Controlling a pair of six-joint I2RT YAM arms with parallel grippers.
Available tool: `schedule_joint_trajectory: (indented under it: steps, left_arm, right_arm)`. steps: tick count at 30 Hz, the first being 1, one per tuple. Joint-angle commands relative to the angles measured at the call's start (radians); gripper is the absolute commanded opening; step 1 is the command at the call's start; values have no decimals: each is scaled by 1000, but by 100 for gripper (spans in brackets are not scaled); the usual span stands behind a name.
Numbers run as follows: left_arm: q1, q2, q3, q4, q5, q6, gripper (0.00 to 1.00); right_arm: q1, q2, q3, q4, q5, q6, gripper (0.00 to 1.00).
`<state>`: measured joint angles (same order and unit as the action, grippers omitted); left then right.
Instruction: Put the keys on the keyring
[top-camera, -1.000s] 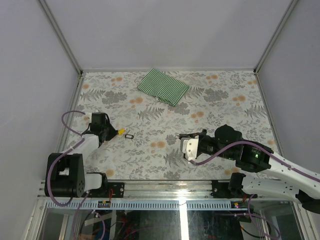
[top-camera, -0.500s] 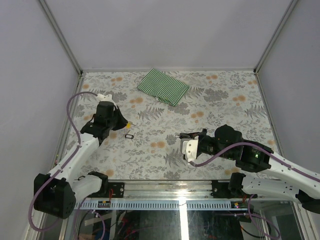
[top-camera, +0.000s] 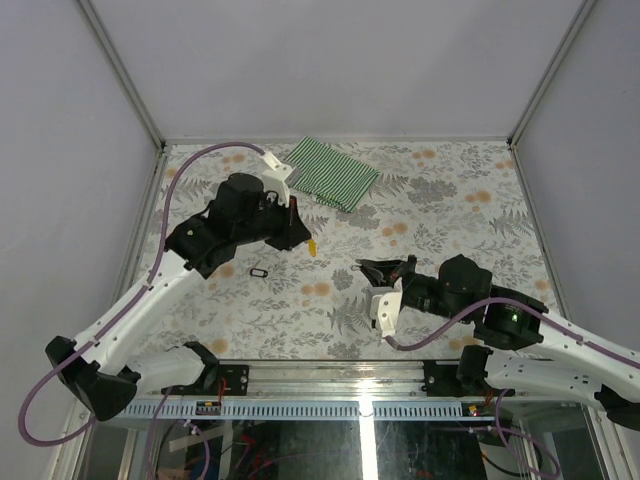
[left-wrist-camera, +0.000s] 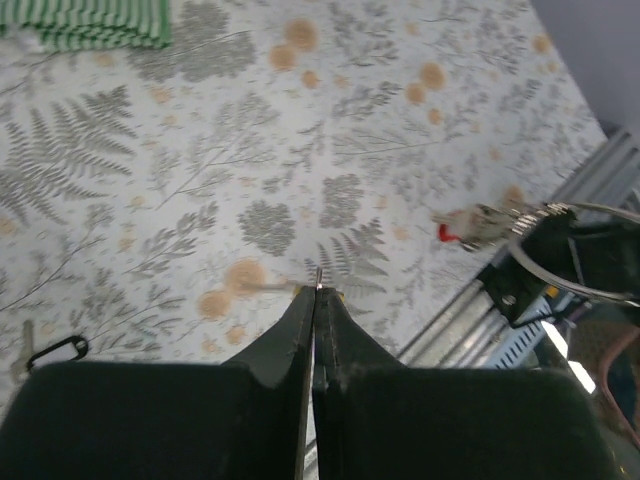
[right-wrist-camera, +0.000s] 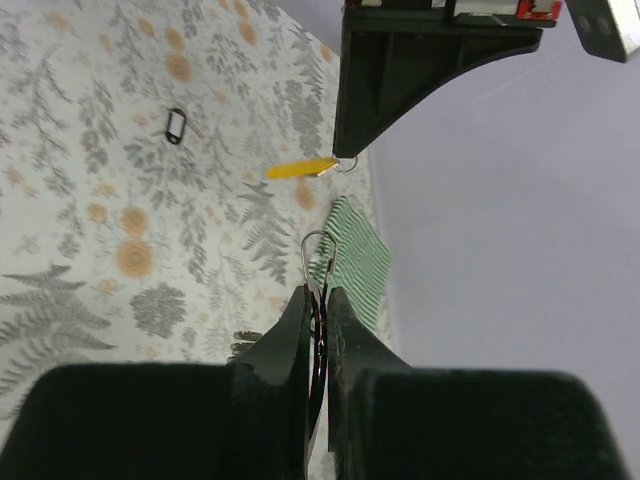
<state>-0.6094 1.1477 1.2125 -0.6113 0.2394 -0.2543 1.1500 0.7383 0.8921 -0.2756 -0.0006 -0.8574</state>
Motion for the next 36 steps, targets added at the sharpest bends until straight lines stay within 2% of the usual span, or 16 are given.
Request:
schedule_joint_trajectory:
  steps: [1,11,20,27,36]
  left_arm:
    - [-41,18,104,-78,147,5,0]
    - [-97,46,239,-124,298,-64,0]
    - [-161,48,286,-61,297,-156,0]
    - [-165,33,275,29,274,-234,0]
    - [-167,28,268,68,202,-299,0]
  right_arm:
    - [2,-34,-29,163,51,-197,0]
    - [3,-66,-82,277,120,-460,0]
    - [2,-43,-135,436,197,-726,0]
    - [2,-7,-95,440,228,-828,0]
    - [2,55,-74,454,284,-901,0]
